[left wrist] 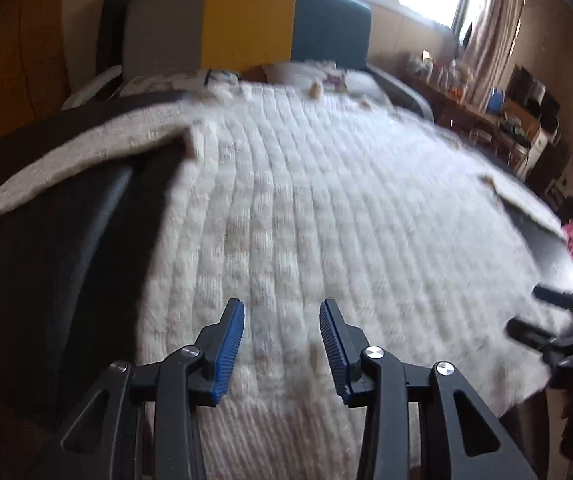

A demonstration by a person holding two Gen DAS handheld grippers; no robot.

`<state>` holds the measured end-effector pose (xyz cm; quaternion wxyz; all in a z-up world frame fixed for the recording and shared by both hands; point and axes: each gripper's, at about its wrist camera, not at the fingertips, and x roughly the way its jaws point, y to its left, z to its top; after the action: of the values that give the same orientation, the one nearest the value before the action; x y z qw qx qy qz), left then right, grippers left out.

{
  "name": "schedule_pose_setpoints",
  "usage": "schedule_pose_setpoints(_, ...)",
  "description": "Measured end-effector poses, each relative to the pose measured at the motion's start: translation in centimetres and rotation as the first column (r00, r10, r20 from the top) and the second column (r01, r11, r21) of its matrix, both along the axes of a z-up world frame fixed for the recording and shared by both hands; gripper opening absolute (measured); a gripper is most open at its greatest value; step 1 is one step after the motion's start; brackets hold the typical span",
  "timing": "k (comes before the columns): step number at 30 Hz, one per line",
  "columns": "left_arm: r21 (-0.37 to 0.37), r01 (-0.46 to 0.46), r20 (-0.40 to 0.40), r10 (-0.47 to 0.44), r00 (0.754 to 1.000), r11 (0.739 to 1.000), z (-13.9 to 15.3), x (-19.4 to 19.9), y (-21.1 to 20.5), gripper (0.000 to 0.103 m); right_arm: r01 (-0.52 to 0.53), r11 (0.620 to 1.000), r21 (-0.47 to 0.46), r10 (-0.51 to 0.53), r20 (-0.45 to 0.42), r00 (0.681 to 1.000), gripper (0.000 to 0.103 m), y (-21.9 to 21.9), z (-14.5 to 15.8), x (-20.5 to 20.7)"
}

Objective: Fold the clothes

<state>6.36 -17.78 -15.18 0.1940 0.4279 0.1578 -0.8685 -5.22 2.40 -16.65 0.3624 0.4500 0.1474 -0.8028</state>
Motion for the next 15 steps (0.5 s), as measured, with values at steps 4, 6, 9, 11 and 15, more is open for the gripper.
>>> schedule_pose_setpoints(4,-0.049,0.017,-0.009,-0.018,1.000,0.999,-0.3,0.2,0.5,0.040,-0.008,1.000,0.012,0.008,-0.007,1.000,0.103,-0.2,-0.6,0.7)
schedule_pose_setpoints(6,-0.034,0.010,-0.007,-0.010,1.000,0.999,-0.1,0.2,0.4,0.040,-0.011,1.000,0.018,0.012,-0.010,1.000,0.103,-0.3,-0.8,1.1)
schedule_pose_setpoints(9,-0.026,-0.010,-0.031,0.009,0.999,1.000,1.0,0.8,0.2,0.040,-0.015,1.000,0.014,0.015,-0.005,1.000,0.103,-0.3,-0.8,1.3)
schedule_pose_setpoints(11,-0.043,-0.008,-0.044,0.006,0.999,0.999,1.7,0.9,0.2,0.040,-0.016,1.000,0.011,0.016,-0.017,1.000,0.103,0.1,-0.2,1.7)
schedule_pose_setpoints(15,-0.061,0.012,-0.030,-0.014,0.999,0.998,1.9,0.5,0.4,0.040,-0.024,1.000,0.008,0.025,-0.043,0.999,0.103,0.4,0.5,2.3)
